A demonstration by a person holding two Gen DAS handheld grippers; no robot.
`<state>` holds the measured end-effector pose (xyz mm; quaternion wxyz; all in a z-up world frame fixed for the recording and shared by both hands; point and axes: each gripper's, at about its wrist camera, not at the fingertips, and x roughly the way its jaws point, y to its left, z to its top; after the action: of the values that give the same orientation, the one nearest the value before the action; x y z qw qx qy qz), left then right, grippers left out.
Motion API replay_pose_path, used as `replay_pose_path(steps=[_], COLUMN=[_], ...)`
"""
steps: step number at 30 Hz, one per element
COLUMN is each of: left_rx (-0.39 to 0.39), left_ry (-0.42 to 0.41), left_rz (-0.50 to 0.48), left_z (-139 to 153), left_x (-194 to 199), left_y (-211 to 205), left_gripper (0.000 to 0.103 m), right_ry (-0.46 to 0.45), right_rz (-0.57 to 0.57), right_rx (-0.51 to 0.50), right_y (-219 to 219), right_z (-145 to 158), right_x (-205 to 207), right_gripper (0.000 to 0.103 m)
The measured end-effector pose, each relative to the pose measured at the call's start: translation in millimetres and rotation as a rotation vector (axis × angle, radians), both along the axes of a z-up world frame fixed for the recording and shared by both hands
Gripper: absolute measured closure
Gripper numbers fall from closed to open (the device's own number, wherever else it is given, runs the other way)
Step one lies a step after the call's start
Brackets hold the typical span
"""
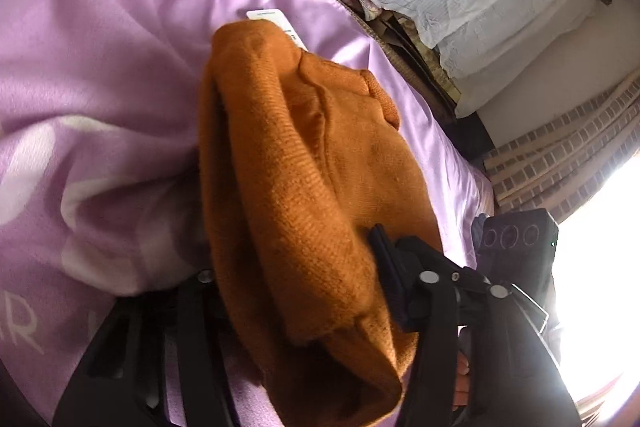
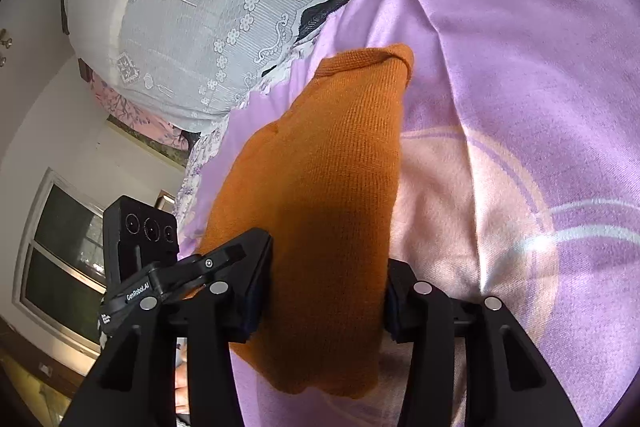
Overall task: Fold small clothes
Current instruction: 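Lift the held orange bundle off the sheet with both tools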
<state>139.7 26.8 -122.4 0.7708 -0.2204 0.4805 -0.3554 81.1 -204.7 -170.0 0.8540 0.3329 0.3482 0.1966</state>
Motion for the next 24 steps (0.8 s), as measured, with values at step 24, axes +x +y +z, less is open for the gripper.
replay_pose_path(steps=[24], left_rx=[0.067], left_ry=[-0.194], left_rz=[0.169], left_z=[57], left_x=[-96], left_y=[62], left_gripper=[0.068], right_ry=[-0.118], right_rz=[0.208], right_rx=[-0.016], right_y=[71], right_z=[51], right_x=[-40], right_gripper=[0.058])
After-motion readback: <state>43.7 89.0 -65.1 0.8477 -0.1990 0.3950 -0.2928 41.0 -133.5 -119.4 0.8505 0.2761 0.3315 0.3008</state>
